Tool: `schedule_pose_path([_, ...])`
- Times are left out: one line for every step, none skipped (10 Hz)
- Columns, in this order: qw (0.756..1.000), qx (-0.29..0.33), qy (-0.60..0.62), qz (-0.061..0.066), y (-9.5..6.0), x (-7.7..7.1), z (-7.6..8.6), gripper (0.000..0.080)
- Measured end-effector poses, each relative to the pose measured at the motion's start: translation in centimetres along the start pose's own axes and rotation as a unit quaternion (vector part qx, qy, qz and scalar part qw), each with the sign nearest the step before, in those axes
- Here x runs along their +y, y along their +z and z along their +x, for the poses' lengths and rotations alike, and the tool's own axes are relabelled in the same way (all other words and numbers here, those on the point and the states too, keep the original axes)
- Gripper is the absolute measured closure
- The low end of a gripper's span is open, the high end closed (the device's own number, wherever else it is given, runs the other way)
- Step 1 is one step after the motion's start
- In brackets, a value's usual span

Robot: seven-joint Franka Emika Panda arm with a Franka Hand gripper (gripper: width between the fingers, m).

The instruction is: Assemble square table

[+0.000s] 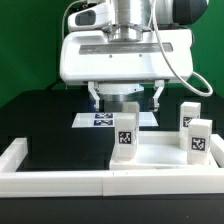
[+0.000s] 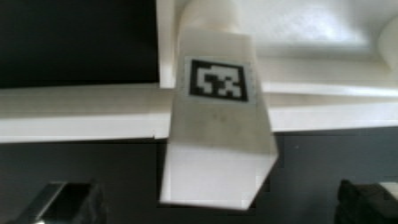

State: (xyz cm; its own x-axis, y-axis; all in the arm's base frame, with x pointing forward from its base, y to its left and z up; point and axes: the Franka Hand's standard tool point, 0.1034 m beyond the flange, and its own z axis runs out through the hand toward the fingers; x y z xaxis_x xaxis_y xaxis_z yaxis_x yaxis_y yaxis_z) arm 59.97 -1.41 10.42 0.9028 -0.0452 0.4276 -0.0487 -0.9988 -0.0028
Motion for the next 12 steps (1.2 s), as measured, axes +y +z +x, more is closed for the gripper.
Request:
schedule_pose_path([1.0, -0.005, 0.0, 0.002, 0.1, 0.0, -0.1, 0.0151])
schedule_pose_path([1.0, -0.028, 0.002, 0.01, 0.3, -0.2, -0.4, 0.0151])
schedule_pose_path([0.998, -0.063, 0.007, 0.022, 0.7, -0.1, -0.4, 0.0151])
schedule_pose_path([0.994, -0.104, 0.011, 0.033, 0.8, -0.1, -0.2, 0.0151])
schedule_pose_path([0.991, -0.128, 0.008, 0.039, 0.8, 0.1, 0.4, 0.0151])
schedule_pose_path([0.984, -0.171, 0.006, 0.047, 0.8, 0.1, 0.2, 0.0151])
schedule_pose_path([0.977, -0.207, 0.0, 0.053, 0.8, 0.2, 0.4, 0.0151])
schedule_pose_path([0.974, -0.22, -0.003, 0.054, 1.1, 0.4, 0.6, 0.0151])
schedule_pose_path([0.965, -0.256, -0.006, 0.059, 1.2, 0.2, 0.0, 0.0151])
schedule_pose_path([0.962, -0.265, -0.008, 0.059, 1.7, 0.1, 0.1, 0.0151])
schedule_pose_path([0.966, -0.252, -0.009, 0.054, 2.2, 0.1, 0.1, 0.0151])
schedule_pose_path([0.966, -0.252, -0.01, 0.053, 2.4, -0.1, -0.3, 0.0151])
